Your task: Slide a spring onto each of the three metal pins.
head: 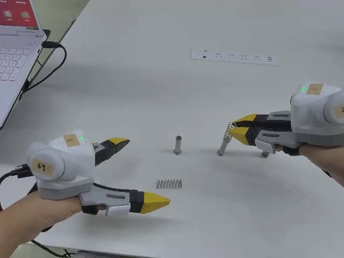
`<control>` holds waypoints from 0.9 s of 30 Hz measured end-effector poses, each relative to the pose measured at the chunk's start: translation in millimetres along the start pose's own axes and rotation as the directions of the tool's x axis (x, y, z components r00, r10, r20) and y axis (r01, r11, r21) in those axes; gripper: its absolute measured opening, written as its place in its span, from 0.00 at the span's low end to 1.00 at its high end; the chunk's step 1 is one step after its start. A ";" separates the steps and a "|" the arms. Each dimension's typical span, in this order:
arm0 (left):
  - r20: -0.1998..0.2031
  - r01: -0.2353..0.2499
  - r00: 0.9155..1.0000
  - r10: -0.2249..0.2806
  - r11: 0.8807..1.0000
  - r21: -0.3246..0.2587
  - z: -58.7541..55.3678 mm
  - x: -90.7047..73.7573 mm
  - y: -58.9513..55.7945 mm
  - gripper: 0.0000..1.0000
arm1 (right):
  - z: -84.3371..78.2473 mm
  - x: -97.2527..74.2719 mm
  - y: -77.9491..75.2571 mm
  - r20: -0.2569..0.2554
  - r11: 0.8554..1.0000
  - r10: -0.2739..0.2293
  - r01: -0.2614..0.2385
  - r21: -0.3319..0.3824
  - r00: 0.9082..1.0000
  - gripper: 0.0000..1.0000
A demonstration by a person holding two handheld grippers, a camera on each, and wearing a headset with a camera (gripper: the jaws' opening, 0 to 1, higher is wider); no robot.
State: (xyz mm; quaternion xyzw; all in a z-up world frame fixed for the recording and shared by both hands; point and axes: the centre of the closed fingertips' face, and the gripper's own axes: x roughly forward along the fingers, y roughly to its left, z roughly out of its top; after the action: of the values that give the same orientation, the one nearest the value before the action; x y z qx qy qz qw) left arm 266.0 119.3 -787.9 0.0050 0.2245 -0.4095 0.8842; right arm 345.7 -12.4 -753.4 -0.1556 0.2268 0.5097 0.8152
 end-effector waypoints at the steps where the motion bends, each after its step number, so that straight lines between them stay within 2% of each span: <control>1: 0.001 0.000 1.000 0.000 1.000 0.000 0.0 -0.1 -0.1 0.98 | -0.2 0.2 0.0 0.000 1.000 0.000 0.000 0.000 1.000 0.07; 27: 0.000 -0.010 1.000 0.010 1.000 -0.005 -1.9 -1.4 3.6 0.98 | -15.2 8.8 2.7 -0.037 1.000 0.011 -0.010 0.003 0.999 0.08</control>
State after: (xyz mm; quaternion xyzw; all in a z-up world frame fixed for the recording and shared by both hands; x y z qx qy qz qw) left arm 267.0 123.0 -789.7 0.0041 0.2257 -0.4044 0.8863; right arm 343.4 -11.9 -771.0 -0.1626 0.2433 0.5107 0.8084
